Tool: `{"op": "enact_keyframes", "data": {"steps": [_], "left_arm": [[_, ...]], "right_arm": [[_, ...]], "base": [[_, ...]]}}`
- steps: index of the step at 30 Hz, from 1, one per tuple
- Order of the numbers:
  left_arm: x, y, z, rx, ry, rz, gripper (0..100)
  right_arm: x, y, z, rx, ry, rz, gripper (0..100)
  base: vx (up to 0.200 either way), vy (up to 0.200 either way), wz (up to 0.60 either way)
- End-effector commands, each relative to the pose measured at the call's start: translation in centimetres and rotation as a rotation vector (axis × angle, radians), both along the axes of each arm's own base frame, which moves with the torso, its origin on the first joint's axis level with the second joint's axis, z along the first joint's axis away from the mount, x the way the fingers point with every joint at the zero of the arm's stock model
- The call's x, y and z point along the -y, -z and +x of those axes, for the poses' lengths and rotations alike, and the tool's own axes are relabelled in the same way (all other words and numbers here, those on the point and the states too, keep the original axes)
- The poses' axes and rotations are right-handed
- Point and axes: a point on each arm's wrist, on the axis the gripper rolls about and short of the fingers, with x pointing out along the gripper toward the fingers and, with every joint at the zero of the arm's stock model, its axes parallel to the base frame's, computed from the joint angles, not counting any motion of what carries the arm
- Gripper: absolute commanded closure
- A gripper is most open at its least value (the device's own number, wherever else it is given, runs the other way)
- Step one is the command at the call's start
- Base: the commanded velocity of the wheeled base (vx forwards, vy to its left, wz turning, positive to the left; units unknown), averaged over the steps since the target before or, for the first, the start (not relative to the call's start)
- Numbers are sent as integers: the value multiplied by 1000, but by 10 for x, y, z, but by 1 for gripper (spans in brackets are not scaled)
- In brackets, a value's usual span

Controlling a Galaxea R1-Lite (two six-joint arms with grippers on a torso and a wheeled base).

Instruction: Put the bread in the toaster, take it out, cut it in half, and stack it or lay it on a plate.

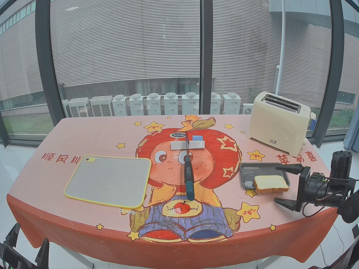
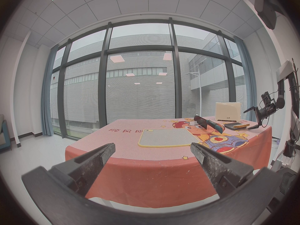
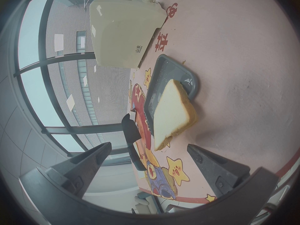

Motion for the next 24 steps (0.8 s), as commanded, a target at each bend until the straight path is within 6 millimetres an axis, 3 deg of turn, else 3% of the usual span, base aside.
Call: {"op": "enact_keyframes", "data": {"steps": [1,11,24], "left_arm": [[0,5,1,-19,0,0,0],[0,5,1,-19,-2,0,0],[0,5,1,-19,0,0,0]], "right_arm": [[-1,3,8,-2,10,19,0],[-2,19,18,-7,25,21,0],[-1,16,18,9,83,6,0]], "base": [[0,0,0],[0,0,0],[0,0,0]]}}
